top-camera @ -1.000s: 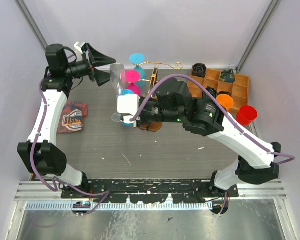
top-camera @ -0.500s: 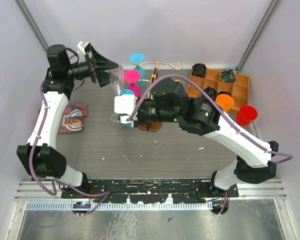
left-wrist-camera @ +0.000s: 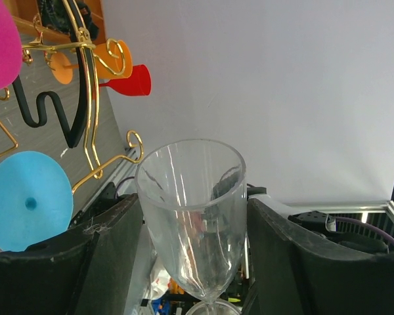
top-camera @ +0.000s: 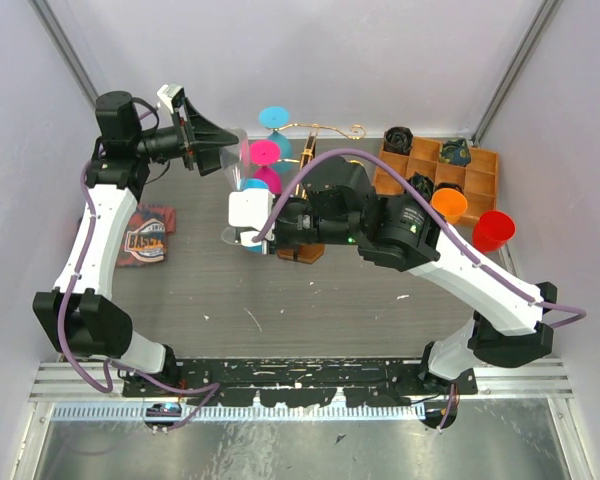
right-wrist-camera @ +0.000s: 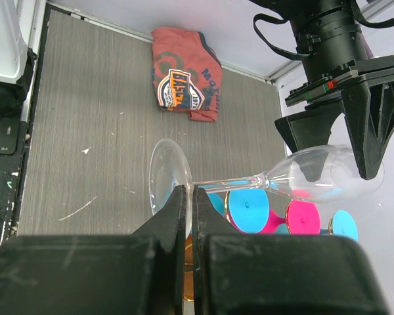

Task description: Take the wine glass off the wine glass rack

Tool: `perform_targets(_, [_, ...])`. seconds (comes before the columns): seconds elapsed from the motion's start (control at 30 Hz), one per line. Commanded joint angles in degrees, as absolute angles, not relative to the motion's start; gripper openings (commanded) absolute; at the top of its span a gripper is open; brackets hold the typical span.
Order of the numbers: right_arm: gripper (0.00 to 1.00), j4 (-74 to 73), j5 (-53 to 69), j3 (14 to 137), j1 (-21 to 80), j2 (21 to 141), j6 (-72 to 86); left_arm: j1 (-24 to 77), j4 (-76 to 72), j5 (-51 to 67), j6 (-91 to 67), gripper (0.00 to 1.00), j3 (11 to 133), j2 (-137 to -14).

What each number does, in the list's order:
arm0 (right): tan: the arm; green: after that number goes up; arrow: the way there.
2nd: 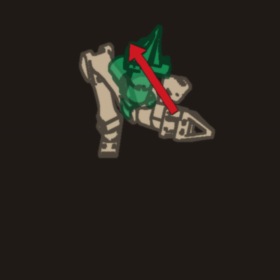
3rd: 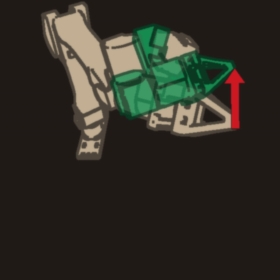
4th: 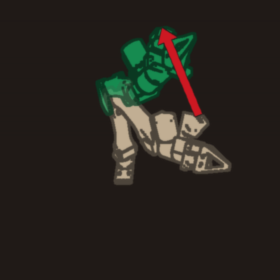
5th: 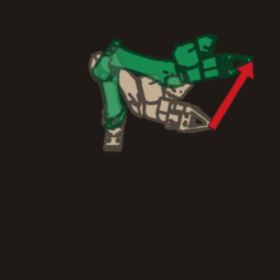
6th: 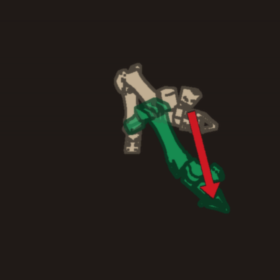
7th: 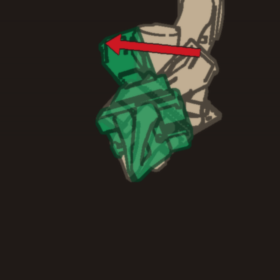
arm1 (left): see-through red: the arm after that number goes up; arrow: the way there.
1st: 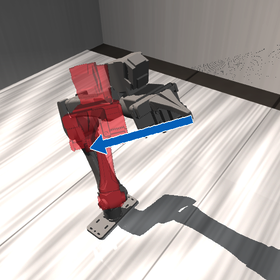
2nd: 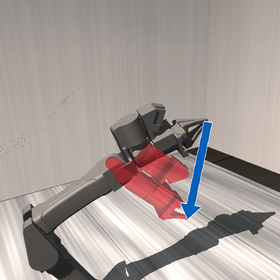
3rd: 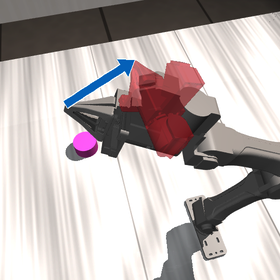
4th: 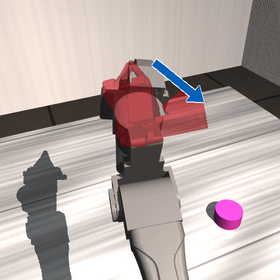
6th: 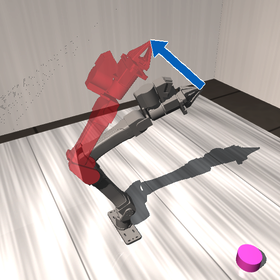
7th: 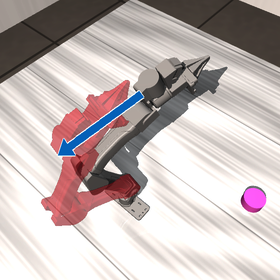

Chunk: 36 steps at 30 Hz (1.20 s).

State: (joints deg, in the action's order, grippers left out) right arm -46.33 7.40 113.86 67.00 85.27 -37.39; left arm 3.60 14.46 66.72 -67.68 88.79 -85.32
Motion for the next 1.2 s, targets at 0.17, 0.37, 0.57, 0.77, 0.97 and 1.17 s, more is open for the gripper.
perform_targets(0.17, [0.01, -41.5, 7.7, 114.3, 67.2, 84.6, -37.1, 3.7, 16.4, 71.2, -66.8, 0.74, 89.1, -84.2])
perform_targets(0.37, [0.01, -41.2, 7.6, 113.7, 67.2, 84.3, -36.8, 3.8, 16.1, 71.2, -66.5, 0.57, 89.4, -84.0])
perform_targets(0.57, [0.04, -39.0, 5.7, 112.3, 67.2, 83.8, -35.1, 3.8, 16.2, 71.0, -66.4, 0.52, 88.7, -83.4])
perform_targets(0.77, [0.38, -37.8, 3.5, 111.3, 67.2, 82.5, -32.9, 3.7, 16.3, 71.0, -66.4, 0.50, 88.8, -83.1])
perform_targets(0.97, [0.67, -36.7, 0.1, 108.3, 67.3, 78.8, -32.0, 2.1, 16.3, 70.9, -66.4, 0.49, 88.4, -82.9])
perform_targets(1.17, [0.72, -35.3, -5.4, 104.3, 67.2, 73.6, -32.1, -5.4, 15.6, 70.6, -67.0, 0.49, 87.5, -82.3])
